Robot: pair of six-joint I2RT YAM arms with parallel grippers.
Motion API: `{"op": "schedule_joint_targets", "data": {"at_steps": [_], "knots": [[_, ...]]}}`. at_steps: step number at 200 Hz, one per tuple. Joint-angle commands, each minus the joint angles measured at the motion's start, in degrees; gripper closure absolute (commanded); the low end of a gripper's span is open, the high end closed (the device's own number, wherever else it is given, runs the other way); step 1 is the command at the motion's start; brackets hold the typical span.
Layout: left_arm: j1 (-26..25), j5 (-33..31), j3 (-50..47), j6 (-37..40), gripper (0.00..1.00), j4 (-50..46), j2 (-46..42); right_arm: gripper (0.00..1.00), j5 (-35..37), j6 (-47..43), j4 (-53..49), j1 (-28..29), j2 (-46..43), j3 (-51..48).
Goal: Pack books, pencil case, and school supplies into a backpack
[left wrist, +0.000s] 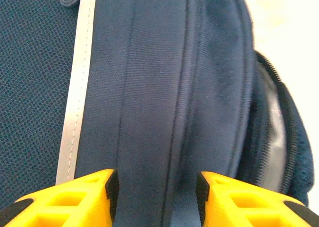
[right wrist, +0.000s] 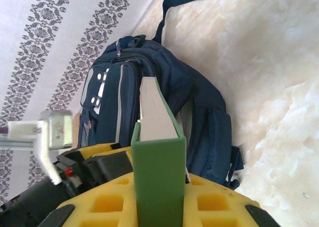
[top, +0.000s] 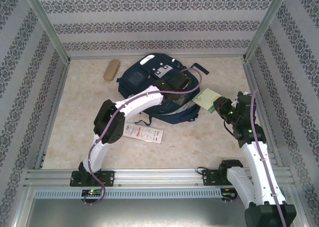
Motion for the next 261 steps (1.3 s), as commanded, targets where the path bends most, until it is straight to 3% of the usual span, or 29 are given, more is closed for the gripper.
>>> {"op": "schedule_joint_targets", "data": {"at_steps": [1, 14, 43, 71, 138, 211, 261], "knots": [[-0.59, -6.88, 3.09, 4.17, 0.57, -5.01, 2.76, 0.95, -0.41, -0.68, 1.50, -0.42, -1.22, -0.48], [-0.76, -8.26, 4.01, 4.60, 0.66, -5.37, 3.68, 0.95, -0.67, -0.65, 1.52, -0.43, -1.15, -0.48], [-0.76, -12.21, 5.92, 3.83, 1.00, -6.54, 3.57, 0.95, -1.95, -0.86, 2.34, -0.43, -0.92, -1.06], [-0.59, -14.79, 7.03, 2.77, 1.00, -6.66, 0.59, 0.95, -2.17, -0.47, 3.05, -0.43, -0.78, -1.80], [1.20, -10.40, 16.85, -0.57, 1.00, -9.42, -4.38, 0.95, -7.09, 0.47, 7.70, -0.01, 2.87, -2.08], [4.42, -5.69, 25.51, -3.20, 1.00, -11.27, -5.10, 0.97, -7.97, 3.76, 22.13, 7.74, 12.97, -1.20], [8.45, -0.22, 25.95, -6.99, 1.00, -10.78, -6.31, 0.98, -8.84, 11.69, 40.47, 9.59, 22.09, -3.59]]}}
